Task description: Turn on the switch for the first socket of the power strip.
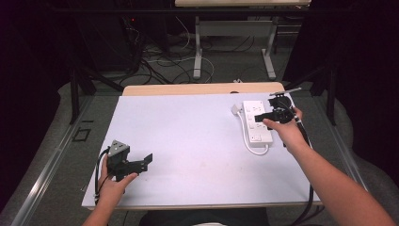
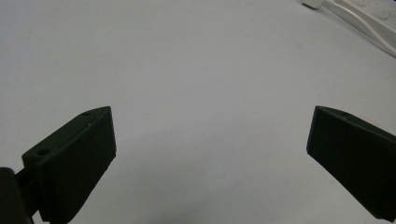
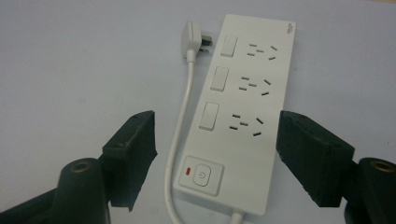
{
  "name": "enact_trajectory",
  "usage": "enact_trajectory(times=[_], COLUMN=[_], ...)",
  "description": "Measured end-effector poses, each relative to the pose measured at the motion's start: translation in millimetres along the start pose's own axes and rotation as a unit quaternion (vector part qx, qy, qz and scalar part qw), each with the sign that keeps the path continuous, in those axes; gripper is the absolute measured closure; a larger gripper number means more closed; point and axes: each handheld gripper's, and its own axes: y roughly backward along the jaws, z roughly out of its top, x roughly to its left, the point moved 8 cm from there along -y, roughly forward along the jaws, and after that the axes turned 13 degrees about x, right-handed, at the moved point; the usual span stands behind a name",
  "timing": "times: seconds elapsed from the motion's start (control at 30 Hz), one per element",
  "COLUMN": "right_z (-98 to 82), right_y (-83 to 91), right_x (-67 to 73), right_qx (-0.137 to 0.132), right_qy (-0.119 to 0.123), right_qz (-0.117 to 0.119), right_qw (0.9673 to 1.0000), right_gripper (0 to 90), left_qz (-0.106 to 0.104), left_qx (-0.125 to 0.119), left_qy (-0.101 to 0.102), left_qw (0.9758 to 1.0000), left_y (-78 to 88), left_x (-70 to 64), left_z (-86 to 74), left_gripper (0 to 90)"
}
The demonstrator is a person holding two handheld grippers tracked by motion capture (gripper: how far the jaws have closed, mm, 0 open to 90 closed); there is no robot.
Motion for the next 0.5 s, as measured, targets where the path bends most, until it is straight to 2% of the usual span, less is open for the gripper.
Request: enact_trajectory(times=[0.1, 0.5], right_z=[2.8, 13.1], right_y=[-5.3, -24.6], right_x=[-0.9, -11.2], right_qx=[0.006, 0.012], right_qy=[-0.01, -0.024], right_qz=[0.0, -0.011], right_qw=[0.9999, 0.9996], right_gripper=[30.0, 39.1], left_qz=[0.0, 0.001], left_qx=[0.001, 0.002], left_qy=[-0.001, 0.002], left_qw=[1.0, 1.0], left_y=[-0.1, -0.5], left_x=[0.7, 1.7], left_z=[-0.2, -0.5], left_gripper=[1.2, 1.3])
